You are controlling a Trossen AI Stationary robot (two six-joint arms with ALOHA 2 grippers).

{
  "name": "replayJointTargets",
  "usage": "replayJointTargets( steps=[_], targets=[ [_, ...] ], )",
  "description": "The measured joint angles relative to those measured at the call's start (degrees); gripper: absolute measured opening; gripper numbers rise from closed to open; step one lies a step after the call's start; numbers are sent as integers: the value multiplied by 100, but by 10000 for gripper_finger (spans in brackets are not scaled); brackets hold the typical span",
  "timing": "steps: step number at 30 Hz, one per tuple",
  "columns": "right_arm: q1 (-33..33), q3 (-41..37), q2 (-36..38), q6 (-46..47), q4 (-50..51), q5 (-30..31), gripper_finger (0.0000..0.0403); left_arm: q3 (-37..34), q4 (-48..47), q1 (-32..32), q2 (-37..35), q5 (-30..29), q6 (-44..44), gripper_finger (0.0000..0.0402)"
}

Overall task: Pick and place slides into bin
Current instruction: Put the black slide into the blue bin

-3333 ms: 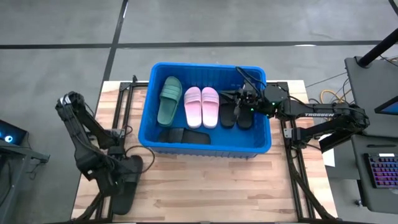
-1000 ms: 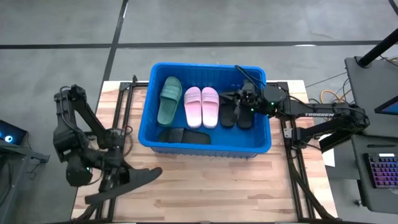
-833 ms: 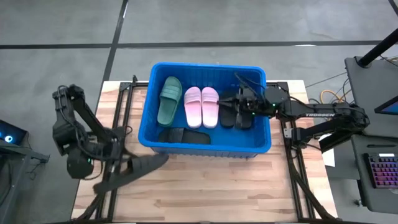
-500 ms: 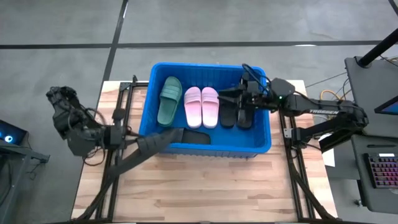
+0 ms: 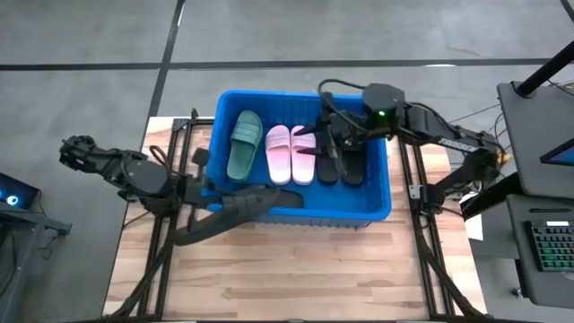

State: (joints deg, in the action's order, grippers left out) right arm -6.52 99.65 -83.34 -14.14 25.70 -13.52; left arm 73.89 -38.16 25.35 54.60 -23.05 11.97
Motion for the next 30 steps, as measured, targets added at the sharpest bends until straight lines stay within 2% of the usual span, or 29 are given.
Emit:
replayJointTargets(
  steps=[4,11,17,23,30],
  targets=[
    [2,854,-558,-433,551,-633,176,-1,580,-345,226,331,368,0],
    [-4,2295,-1476,-738,1997,-1110,171,99,883,-834,476,768,533,0],
    [-56,3196,-1943,-1053,3068,-1246,171,116,832,-1037,473,793,511,0],
    [-140,3502,-1984,-1406,3192,-1251,171,116,715,-1380,428,845,539,0],
    [-226,3500,-2076,-1942,3415,-1690,171,118,1122,-1971,660,1718,832,0]
  ],
)
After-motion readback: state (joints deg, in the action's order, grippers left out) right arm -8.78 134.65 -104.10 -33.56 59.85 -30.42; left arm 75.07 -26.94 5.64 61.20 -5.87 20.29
